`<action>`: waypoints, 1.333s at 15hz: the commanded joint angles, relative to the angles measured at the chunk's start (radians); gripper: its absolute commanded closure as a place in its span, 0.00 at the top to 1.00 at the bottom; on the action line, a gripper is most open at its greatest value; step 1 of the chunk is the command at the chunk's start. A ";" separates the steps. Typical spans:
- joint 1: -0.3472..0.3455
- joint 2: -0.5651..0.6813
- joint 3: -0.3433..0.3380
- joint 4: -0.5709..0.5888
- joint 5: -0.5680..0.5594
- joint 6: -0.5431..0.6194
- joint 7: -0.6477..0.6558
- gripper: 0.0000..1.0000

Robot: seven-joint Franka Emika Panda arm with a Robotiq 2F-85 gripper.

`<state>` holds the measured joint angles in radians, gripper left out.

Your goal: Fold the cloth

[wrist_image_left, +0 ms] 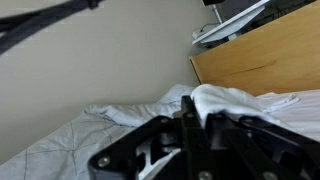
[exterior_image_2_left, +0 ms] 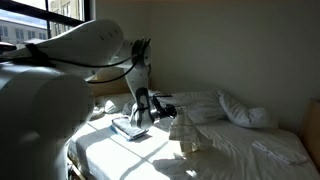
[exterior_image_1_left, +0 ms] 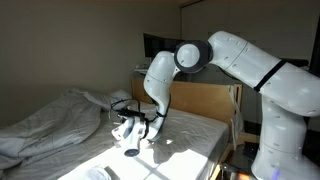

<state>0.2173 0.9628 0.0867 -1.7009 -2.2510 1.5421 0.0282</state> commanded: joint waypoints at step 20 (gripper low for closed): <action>0.139 0.229 -0.156 0.303 -0.150 0.086 -0.511 0.09</action>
<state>0.3004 1.1669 -0.0491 -1.4706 -2.3651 1.5724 -0.3293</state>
